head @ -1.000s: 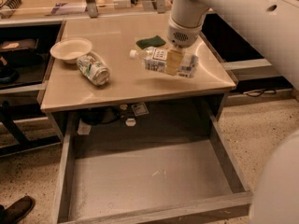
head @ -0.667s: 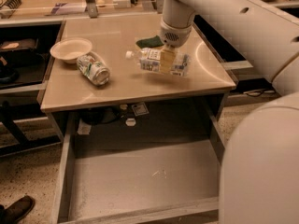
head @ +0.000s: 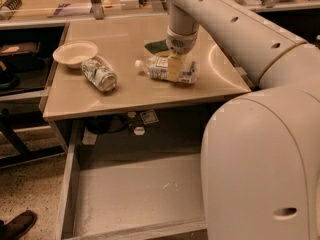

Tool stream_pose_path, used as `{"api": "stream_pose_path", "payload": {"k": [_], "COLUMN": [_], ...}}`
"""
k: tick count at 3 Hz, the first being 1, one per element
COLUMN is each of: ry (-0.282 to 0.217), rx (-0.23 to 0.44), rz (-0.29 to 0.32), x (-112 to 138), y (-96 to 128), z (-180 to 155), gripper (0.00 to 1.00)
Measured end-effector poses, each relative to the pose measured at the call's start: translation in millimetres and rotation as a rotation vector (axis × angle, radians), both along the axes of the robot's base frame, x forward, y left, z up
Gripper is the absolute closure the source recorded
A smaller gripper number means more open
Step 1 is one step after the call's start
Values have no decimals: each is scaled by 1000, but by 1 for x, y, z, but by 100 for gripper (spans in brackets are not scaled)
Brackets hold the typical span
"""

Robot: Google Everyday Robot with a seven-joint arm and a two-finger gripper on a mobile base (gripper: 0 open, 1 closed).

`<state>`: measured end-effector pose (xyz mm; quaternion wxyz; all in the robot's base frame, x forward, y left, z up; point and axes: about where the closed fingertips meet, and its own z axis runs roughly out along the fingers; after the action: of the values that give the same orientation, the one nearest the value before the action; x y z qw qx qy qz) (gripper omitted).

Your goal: Pick blue plastic bottle from top drawer and place on counter

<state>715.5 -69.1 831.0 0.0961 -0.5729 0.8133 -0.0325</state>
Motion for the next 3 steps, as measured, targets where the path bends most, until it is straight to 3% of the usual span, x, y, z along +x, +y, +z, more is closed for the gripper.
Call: {"api": "stream_pose_path", "payload": {"k": [1,2,3], "ry": [3,3,3], "rx": [0,0,0], "rz": [-1,-1,-1], "x": [2,2,2], "y": [0,0,0], "z": [-3,-3,-3], "gripper": [84,53,30]}}
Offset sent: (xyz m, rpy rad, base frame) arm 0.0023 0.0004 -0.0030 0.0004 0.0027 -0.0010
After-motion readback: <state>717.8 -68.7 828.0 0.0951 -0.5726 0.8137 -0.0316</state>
